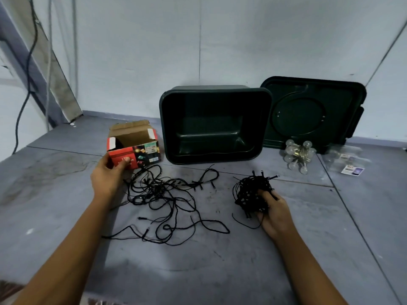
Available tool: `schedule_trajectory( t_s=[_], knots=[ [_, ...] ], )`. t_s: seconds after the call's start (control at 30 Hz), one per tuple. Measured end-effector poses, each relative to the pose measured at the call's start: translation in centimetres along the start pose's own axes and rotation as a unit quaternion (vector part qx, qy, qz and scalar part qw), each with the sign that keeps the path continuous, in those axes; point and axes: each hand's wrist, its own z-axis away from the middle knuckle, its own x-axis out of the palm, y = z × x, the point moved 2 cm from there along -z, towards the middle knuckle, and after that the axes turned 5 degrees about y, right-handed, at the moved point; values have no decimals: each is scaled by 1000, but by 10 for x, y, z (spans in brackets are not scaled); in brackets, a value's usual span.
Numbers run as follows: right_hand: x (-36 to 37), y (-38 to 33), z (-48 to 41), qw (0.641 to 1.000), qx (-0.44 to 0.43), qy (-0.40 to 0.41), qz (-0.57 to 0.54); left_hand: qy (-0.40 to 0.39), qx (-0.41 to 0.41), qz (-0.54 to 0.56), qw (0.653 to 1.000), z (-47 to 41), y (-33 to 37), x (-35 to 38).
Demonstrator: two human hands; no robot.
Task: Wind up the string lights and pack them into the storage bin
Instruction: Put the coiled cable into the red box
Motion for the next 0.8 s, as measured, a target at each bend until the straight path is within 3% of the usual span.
schedule_trajectory(
  t_s=[0.33,0.57,0.8],
  knots=[
    [1,-2,5,1000,17,13,-4,22,99,106,989,55,86,-17],
    [-16,-20,17,998,28,32,-40,-144,111,114,977,133,111,52],
    [-74,-91,38,985,-62,118,-107,-265,99,61,957,211,91,133]
  ],
)
